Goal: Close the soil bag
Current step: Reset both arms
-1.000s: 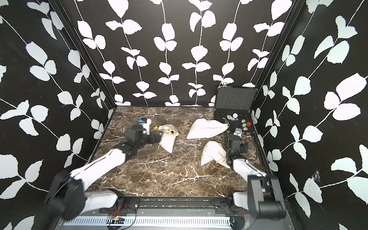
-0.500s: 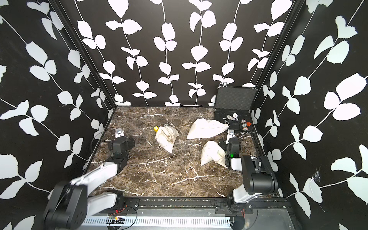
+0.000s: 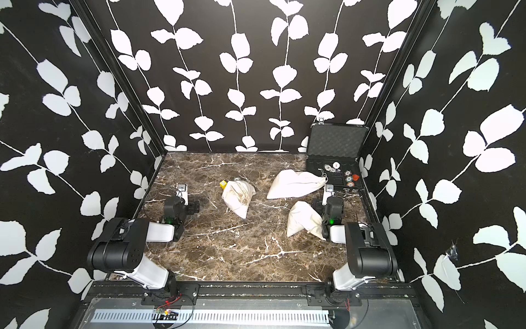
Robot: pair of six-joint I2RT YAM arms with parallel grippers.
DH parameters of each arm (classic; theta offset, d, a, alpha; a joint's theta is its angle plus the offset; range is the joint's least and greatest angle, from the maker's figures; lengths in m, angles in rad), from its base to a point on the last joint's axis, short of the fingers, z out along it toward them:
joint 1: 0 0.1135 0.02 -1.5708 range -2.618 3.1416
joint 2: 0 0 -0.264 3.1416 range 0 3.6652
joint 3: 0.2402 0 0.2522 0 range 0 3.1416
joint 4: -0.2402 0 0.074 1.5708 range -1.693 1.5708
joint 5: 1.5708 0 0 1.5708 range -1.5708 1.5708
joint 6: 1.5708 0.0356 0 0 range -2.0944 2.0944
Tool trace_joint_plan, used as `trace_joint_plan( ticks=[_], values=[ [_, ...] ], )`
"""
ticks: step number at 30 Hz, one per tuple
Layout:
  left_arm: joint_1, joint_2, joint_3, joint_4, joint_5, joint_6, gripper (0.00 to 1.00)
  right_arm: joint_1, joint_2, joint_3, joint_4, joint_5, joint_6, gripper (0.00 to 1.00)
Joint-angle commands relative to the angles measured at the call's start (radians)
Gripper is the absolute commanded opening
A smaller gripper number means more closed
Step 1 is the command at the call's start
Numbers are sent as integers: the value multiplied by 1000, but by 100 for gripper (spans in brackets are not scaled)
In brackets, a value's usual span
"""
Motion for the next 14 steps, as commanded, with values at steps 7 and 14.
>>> trace_joint_plan(
  ticks=[7,14],
  values=[
    [3,-9,13,29,98,-2,99,1,-9,16,0,-51,-21,99],
    [3,-14,12,21,110,1,99,1,-9,16,0,-50,-21,99]
  ],
)
